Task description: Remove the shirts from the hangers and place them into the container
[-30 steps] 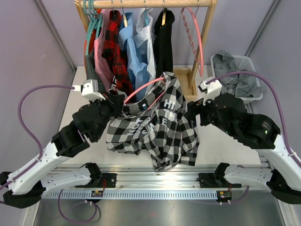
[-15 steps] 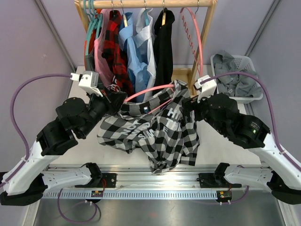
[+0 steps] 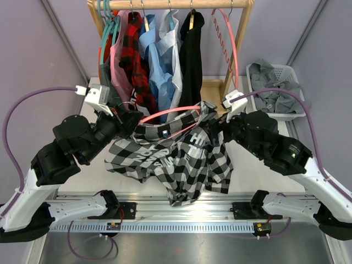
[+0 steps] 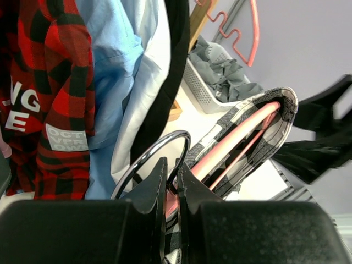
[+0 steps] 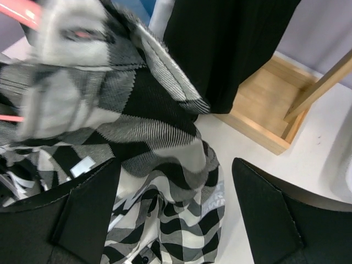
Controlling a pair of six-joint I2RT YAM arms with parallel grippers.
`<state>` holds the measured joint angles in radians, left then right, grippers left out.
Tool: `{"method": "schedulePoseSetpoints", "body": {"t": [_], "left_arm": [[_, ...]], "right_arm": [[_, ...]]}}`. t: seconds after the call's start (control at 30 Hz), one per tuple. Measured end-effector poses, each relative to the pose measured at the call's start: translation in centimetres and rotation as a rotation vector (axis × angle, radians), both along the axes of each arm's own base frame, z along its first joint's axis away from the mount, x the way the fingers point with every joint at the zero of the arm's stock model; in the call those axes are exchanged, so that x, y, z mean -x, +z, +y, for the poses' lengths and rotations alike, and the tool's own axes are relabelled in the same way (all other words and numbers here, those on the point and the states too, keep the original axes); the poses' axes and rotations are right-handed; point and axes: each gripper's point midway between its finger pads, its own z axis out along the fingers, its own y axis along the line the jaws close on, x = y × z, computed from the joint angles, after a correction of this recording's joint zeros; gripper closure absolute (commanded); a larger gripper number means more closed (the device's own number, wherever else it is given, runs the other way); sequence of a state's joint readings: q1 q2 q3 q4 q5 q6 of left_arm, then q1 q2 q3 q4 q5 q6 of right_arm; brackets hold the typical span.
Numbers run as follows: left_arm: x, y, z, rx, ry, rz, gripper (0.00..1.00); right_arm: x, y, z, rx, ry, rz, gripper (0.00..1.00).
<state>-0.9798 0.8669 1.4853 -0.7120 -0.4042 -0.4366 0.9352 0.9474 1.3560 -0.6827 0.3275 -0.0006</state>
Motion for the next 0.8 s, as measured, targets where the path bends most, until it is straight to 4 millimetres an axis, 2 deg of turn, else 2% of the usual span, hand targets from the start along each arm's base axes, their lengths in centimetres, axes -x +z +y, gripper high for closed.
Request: {"method": "schedulePoseSetpoints", "body": {"t": [0.07, 0.17, 0.2, 0.3, 0.4, 0.43, 0.63, 0.8], "left_arm": [[0.4, 0.5, 0.1, 0.012, -0.017, -0.006, 1.00], [1.0, 1.0, 0.4, 0.028, -0.035, -0.016, 1.00], [1.2, 1.2, 0.6, 0.035, -0.037, -0.020, 1.00], [1.5, 1.6, 1.2, 0.049, -0.035, -0.031, 1.00], [1.7, 2.0, 1.9, 0.061, -0.024, -0.042, 1.00], [1.8, 2.1, 2.3, 0.066, -0.012, -0.048, 1.00], [1.0, 2.5, 4.0, 0.080, 0.078, -0.080, 1.00], [0.3, 2.5, 4.5, 0.098, 0.137, -0.092, 1.00]], "right_arm": [[-0.3, -1.1, 0.7, 0.017, 0.013, 0.014, 0.12], [-0.4, -2.9, 1.7, 0.044, 0.042, 0.044, 0.24], [-0.3, -3.4, 1.9, 0.050, 0.055, 0.054, 0.35], [0.1, -3.7, 2.4, 0.049, 0.086, 0.067, 0.51], [0.6, -3.6, 2.7, 0.031, 0.111, 0.078, 0.83], [0.8, -3.5, 2.7, 0.023, 0.121, 0.083, 1.00], [2.7, -2.1, 1.4, -0.046, 0.140, 0.085, 1.00], [4.0, -0.7, 0.0, -0.116, 0.137, 0.071, 1.00]]}}
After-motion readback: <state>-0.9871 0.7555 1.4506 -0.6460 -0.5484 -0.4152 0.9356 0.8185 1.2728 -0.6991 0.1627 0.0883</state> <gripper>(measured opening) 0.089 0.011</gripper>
